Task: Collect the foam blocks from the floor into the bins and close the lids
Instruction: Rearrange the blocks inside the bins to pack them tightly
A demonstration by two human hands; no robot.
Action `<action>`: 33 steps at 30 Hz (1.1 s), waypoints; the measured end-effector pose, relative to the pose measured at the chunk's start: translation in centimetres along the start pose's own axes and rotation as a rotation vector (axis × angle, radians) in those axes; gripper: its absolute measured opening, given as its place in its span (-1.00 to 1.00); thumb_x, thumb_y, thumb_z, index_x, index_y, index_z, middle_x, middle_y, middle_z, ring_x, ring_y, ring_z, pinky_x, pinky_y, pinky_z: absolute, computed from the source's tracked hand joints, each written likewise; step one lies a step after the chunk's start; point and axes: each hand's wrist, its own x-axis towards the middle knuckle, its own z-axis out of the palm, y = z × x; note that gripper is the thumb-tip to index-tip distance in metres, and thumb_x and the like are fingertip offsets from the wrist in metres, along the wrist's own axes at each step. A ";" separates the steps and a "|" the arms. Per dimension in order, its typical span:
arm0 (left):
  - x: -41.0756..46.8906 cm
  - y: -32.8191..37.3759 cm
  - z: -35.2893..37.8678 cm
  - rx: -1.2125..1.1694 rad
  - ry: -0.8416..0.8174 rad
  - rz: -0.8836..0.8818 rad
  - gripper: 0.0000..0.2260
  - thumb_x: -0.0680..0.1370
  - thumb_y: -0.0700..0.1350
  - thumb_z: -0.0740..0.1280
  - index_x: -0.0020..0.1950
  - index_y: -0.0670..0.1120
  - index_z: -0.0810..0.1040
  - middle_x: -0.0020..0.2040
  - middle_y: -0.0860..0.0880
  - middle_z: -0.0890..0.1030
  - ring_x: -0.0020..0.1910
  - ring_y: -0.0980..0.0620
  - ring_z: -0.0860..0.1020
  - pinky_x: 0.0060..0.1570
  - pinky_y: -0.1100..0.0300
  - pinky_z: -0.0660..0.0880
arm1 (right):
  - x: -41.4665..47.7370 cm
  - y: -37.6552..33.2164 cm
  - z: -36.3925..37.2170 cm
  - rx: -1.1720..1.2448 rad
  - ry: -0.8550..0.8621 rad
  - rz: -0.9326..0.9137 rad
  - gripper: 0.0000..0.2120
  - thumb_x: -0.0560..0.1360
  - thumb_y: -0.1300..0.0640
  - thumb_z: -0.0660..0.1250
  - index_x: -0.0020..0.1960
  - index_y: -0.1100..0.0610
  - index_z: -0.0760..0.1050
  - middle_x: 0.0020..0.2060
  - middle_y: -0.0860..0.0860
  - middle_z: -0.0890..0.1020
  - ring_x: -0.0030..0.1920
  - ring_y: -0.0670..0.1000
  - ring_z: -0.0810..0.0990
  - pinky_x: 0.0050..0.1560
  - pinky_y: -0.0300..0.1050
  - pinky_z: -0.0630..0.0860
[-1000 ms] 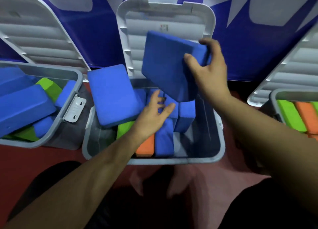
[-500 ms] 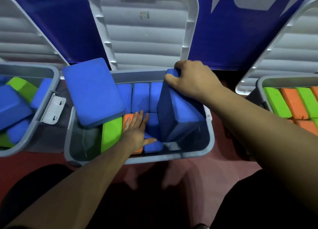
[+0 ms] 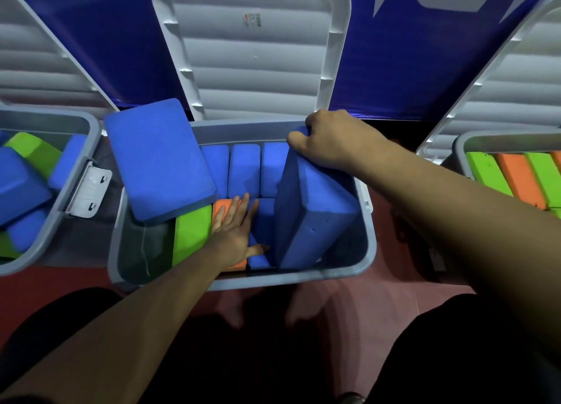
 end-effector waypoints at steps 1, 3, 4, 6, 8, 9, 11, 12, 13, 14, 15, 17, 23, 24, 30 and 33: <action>0.0 0.0 0.0 0.007 -0.001 0.001 -0.02 0.46 0.44 0.17 0.52 0.00 -0.40 0.56 -0.02 -0.39 0.45 0.08 -0.45 0.46 0.00 -0.37 | 0.0 0.2 0.0 -0.006 -0.008 0.012 -0.63 0.54 -0.18 0.14 -0.10 0.15 0.42 -0.13 0.13 0.50 -0.14 0.18 0.47 -0.20 -0.05 0.31; 0.0 -0.1 0.0 0.015 -0.002 0.002 -0.01 0.44 0.47 0.13 0.49 -0.01 -0.43 0.56 -0.02 -0.39 0.44 0.07 -0.46 0.46 -0.01 -0.36 | -0.1 0.3 0.1 -0.021 -0.007 0.017 -0.62 0.54 -0.17 0.15 -0.08 0.16 0.44 -0.14 0.13 0.51 -0.13 0.18 0.48 -0.20 -0.06 0.32; -0.1 -0.1 0.1 0.013 -0.007 0.000 -0.02 0.47 0.45 0.16 0.50 0.00 -0.43 0.56 -0.02 -0.40 0.45 0.07 -0.45 0.46 -0.01 -0.36 | -0.1 0.2 0.1 -0.029 -0.003 0.009 -0.62 0.54 -0.17 0.16 -0.08 0.16 0.44 -0.14 0.12 0.51 -0.13 0.18 0.48 -0.20 -0.06 0.32; -0.1 -0.1 0.0 0.008 -0.010 0.002 -0.04 0.49 0.40 0.20 0.53 0.02 -0.40 0.56 -0.01 -0.40 0.49 0.04 -0.43 0.46 0.00 -0.36 | -0.3 0.1 0.1 -0.044 0.008 0.006 -0.62 0.54 -0.17 0.16 -0.07 0.16 0.44 -0.16 0.11 0.50 -0.14 0.18 0.48 -0.20 -0.07 0.32; -0.1 -0.1 0.0 0.013 -0.003 0.002 -0.04 0.49 0.41 0.19 0.55 0.03 -0.38 0.53 0.01 -0.44 0.50 0.04 -0.43 0.46 0.01 -0.36 | -0.3 0.2 0.2 -0.093 0.004 0.003 -0.64 0.55 -0.16 0.17 -0.06 0.15 0.44 -0.14 0.11 0.49 -0.12 0.16 0.46 -0.17 -0.07 0.32; -0.1 -0.1 0.0 0.017 -0.005 0.004 -0.05 0.48 0.42 0.17 0.55 0.04 -0.38 0.50 0.03 -0.47 0.48 0.05 -0.45 0.46 0.01 -0.37 | -0.2 0.4 0.6 -0.121 -0.011 -0.002 -0.65 0.56 -0.15 0.17 -0.05 0.15 0.44 -0.13 0.11 0.50 -0.10 0.16 0.45 -0.14 -0.08 0.32; -0.1 -0.1 0.0 0.020 -0.015 0.006 -0.05 0.48 0.43 0.16 0.55 0.04 -0.38 0.49 0.03 -0.48 0.45 0.06 -0.47 0.46 0.00 -0.37 | 0.0 0.6 2.1 -0.112 -0.057 0.004 -0.67 0.57 -0.13 0.17 -0.01 0.15 0.44 -0.03 0.17 0.58 -0.02 0.20 0.49 -0.11 -0.06 0.35; -0.2 -0.1 0.1 0.023 -0.013 0.005 -0.05 0.49 0.42 0.17 0.55 0.04 -0.37 0.50 0.02 -0.47 0.46 0.05 -0.46 0.46 -0.01 -0.37 | -0.1 0.6 3.2 -0.081 -0.074 0.012 -0.66 0.58 -0.14 0.15 0.04 0.15 0.44 0.05 0.21 0.59 0.04 0.23 0.52 -0.08 -0.03 0.38; -0.1 -0.2 0.1 0.028 -0.011 0.002 -0.05 0.49 0.42 0.17 0.56 0.03 -0.36 0.51 0.01 -0.46 0.49 0.03 -0.44 0.46 -0.02 -0.36 | -0.3 0.4 4.5 -0.050 -0.086 0.026 -0.61 0.60 -0.15 0.13 0.13 0.16 0.44 0.14 0.25 0.55 0.10 0.26 0.52 -0.02 0.01 0.39; -0.1 -0.1 0.1 0.032 -0.008 -0.002 -0.05 0.49 0.41 0.18 0.57 0.01 -0.35 0.51 0.01 -0.46 0.51 0.01 -0.42 0.47 -0.02 -0.35 | -0.7 0.1 5.8 -0.020 -0.092 0.044 -0.55 0.62 -0.17 0.10 0.25 0.18 0.41 0.20 0.29 0.49 0.14 0.30 0.51 0.05 0.05 0.41; -0.1 -0.2 0.1 0.033 -0.004 -0.005 -0.04 0.49 0.41 0.19 0.57 0.00 -0.34 0.50 0.01 -0.46 0.53 -0.01 -0.40 0.47 -0.02 -0.35 | -1.2 -0.2 7.1 0.014 -0.098 0.062 -0.49 0.64 -0.20 0.06 0.35 0.19 0.34 0.24 0.32 0.43 0.16 0.33 0.50 0.10 0.08 0.41; -0.1 -0.5 0.4 0.037 0.012 -0.005 -0.03 0.46 0.45 0.15 0.58 -0.01 -0.32 0.51 0.01 -0.45 0.53 -0.01 -0.38 0.47 -0.02 -0.34 | -2.0 -0.1 9.6 0.115 -0.167 0.084 -0.43 0.64 -0.22 0.04 0.44 0.19 0.24 0.32 0.32 0.30 0.22 0.34 0.47 0.20 0.11 0.39; -0.4 -1.8 1.4 0.076 0.133 0.041 0.00 0.29 0.54 -0.15 0.61 0.02 -0.17 0.55 0.04 -0.31 0.55 0.03 -0.29 0.45 0.02 -0.39 | -2.8 3.7 16.1 0.446 -0.431 0.196 -0.14 0.59 -0.06 0.28 0.60 0.07 -0.26 0.56 0.17 0.00 0.46 0.22 0.32 0.41 -0.01 0.26; -0.4 -2.0 1.4 0.081 0.129 0.047 -0.01 0.30 0.54 -0.14 0.61 0.02 -0.16 0.55 0.05 -0.30 0.57 0.01 -0.26 0.44 0.03 -0.40 | -2.7 3.7 16.8 0.470 -0.422 0.212 -0.12 0.58 -0.02 0.32 0.59 0.12 -0.25 0.52 0.21 0.15 0.41 0.22 0.38 0.36 0.01 0.33; -0.7 -2.9 1.1 0.136 0.149 0.050 -0.02 0.31 0.53 -0.14 0.60 0.01 -0.18 0.57 0.02 -0.28 0.58 -0.01 -0.23 0.39 0.08 -0.50 | -1.6 2.8 18.5 0.491 -0.354 0.309 -0.33 0.57 -0.01 0.36 0.42 0.26 0.04 0.25 0.25 0.51 0.18 0.23 0.54 0.02 0.02 0.46; -0.8 -2.9 1.0 0.093 0.123 0.045 -0.01 0.31 0.54 -0.15 0.61 0.01 -0.18 0.56 0.03 -0.31 0.58 -0.01 -0.25 0.39 0.08 -0.50 | -1.5 2.6 18.8 0.473 -0.363 0.312 -0.41 0.59 -0.02 0.33 0.39 0.24 0.09 0.17 0.23 0.55 0.01 0.17 0.53 -0.08 0.01 0.43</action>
